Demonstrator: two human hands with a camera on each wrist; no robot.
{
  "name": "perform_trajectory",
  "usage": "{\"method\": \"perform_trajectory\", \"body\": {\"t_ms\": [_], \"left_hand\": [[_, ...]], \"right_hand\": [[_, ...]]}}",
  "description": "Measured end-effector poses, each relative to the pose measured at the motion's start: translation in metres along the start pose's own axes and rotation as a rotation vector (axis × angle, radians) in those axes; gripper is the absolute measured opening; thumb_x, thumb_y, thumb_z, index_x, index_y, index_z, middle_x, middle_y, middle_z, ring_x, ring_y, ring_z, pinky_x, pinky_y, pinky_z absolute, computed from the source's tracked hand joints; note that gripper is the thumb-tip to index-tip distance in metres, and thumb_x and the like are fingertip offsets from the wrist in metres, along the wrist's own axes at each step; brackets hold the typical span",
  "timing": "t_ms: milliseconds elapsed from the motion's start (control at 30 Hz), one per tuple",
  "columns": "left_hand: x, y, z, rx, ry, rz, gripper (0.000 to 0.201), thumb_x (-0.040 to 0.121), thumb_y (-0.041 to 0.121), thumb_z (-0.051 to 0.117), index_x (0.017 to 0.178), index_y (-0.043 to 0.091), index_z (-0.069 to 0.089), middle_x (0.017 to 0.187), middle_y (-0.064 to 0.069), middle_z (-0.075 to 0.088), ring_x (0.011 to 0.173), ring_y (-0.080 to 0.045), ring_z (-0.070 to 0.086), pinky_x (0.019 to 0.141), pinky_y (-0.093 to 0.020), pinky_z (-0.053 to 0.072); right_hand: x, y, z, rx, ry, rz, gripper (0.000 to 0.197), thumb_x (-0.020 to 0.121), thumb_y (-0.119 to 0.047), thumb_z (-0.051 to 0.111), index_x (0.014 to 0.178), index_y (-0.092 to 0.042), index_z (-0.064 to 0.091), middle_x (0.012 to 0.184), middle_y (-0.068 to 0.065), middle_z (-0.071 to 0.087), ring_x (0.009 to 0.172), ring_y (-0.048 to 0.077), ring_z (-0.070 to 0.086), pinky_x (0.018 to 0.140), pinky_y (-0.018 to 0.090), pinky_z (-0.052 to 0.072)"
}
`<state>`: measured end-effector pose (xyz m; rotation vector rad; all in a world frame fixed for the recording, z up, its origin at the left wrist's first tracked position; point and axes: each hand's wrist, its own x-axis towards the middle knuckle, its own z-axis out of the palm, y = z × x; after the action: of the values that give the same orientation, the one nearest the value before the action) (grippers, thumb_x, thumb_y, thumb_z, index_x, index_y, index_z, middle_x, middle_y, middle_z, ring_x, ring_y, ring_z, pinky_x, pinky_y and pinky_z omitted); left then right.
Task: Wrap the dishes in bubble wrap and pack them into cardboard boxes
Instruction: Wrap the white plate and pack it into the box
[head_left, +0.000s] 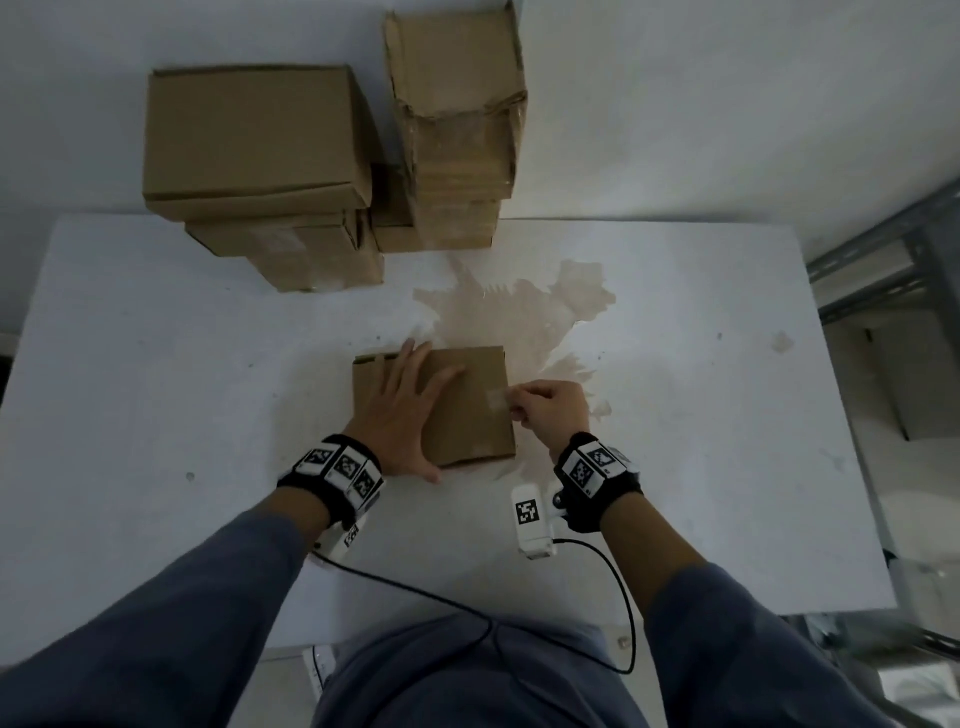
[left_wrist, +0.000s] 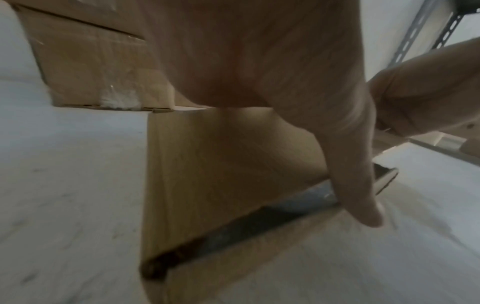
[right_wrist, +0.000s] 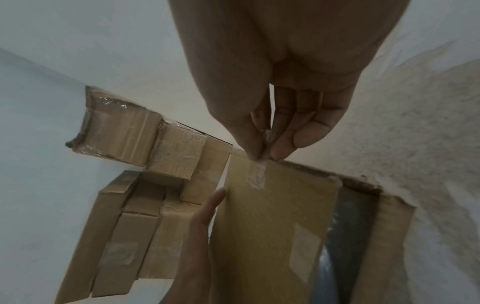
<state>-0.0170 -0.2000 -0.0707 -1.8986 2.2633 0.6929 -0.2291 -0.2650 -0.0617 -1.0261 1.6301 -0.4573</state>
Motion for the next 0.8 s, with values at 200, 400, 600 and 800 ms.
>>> {"method": "perform_trajectory", "body": {"t_ms": [200, 400, 600, 800], "left_hand": [[0.021, -0.009, 0.005, 0.091, -0.089, -0.013, 0.154, 0.032, 0.085, 0.073, 0.151, 0.039, -0.014, 0.159, -0.015, -0.008, 0.148, -0.038, -0.011, 0.113, -0.068, -0.006], [0.018, -0.014, 0.007, 0.078, -0.054, 0.013, 0.150, 0.034, 0.086, 0.067, 0.154, 0.036, -0.008, 0.157, -0.011, 0.003, 0.148, -0.036, 0.001, 0.114, -0.066, -0.004], [0.015, -0.015, 0.011, 0.111, -0.042, 0.026, 0.144, 0.036, 0.088, 0.060, 0.156, 0.032, 0.003, 0.158, -0.013, 0.008, 0.147, -0.036, 0.008, 0.113, -0.067, 0.001], [0.012, -0.015, 0.008, 0.132, -0.021, 0.041, 0.134, 0.041, 0.087, 0.058, 0.155, 0.031, 0.013, 0.156, -0.014, 0.016, 0.145, -0.036, 0.016, 0.112, -0.064, 0.009]], "right_hand": [[0.011, 0.005, 0.001, -0.091, 0.030, 0.006, 0.006, 0.079, -0.016, 0.076, 0.073, -0.016, 0.078, 0.062, 0.001, 0.071, 0.053, 0.007, 0.063, 0.060, 0.024, 0.054], [0.019, 0.008, -0.001, -0.127, 0.024, 0.014, 0.011, 0.079, -0.019, 0.075, 0.068, -0.021, 0.076, 0.061, 0.002, 0.071, 0.055, 0.010, 0.062, 0.064, 0.028, 0.056], [0.017, 0.013, 0.003, -0.147, 0.056, -0.019, 0.012, 0.083, -0.019, 0.074, 0.071, -0.023, 0.074, 0.066, -0.003, 0.072, 0.055, 0.005, 0.063, 0.061, 0.022, 0.054], [0.019, 0.019, 0.006, -0.172, 0.087, -0.046, 0.011, 0.083, -0.021, 0.074, 0.073, -0.025, 0.075, 0.069, -0.005, 0.072, 0.068, 0.013, 0.068, 0.066, 0.024, 0.055]]}}
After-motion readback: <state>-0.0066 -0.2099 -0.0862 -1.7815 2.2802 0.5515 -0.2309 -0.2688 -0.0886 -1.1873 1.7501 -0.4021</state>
